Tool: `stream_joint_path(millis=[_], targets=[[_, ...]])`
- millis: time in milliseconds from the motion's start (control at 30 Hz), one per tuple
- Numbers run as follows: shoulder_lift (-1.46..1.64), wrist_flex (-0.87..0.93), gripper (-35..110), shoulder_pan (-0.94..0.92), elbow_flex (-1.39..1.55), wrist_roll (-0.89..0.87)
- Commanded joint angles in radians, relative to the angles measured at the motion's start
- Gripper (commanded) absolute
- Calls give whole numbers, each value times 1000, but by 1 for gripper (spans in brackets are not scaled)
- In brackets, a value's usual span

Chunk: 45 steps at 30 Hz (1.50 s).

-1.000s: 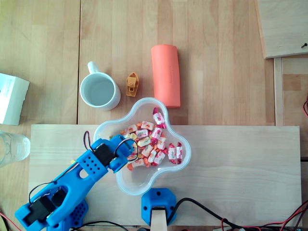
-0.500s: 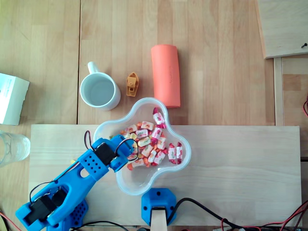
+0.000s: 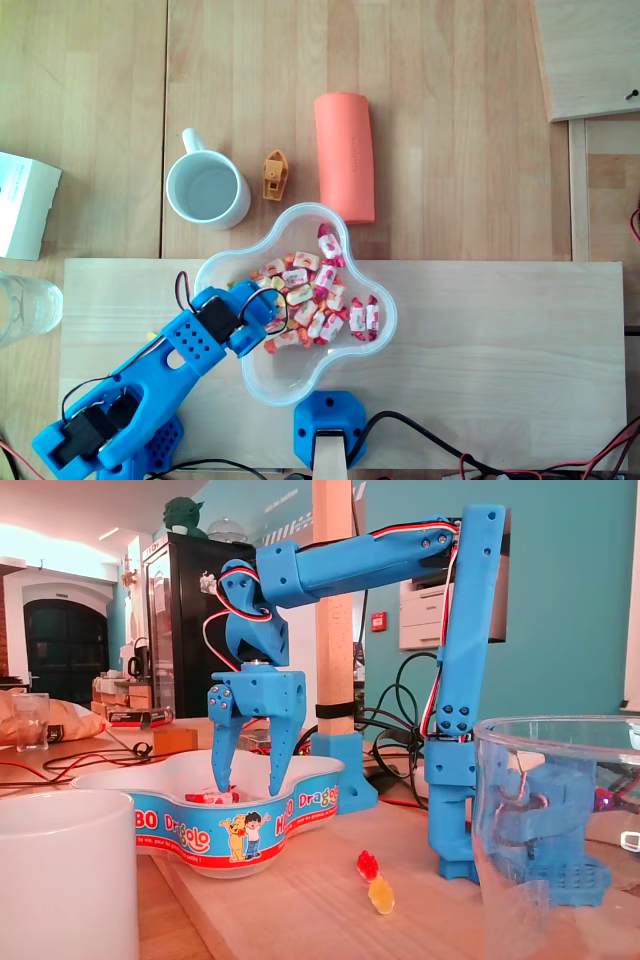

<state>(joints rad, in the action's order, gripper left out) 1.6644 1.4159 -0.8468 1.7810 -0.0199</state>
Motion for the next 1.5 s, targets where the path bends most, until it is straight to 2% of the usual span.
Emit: stream_joint_path(millis=[0, 700, 967, 1467], targets=[[14, 2, 27, -12, -8, -6], [-78, -2, 28, -12, -29, -8], [-81, -133, 27, -12, -11, 2], [-83, -143, 27, -12, 34, 6]])
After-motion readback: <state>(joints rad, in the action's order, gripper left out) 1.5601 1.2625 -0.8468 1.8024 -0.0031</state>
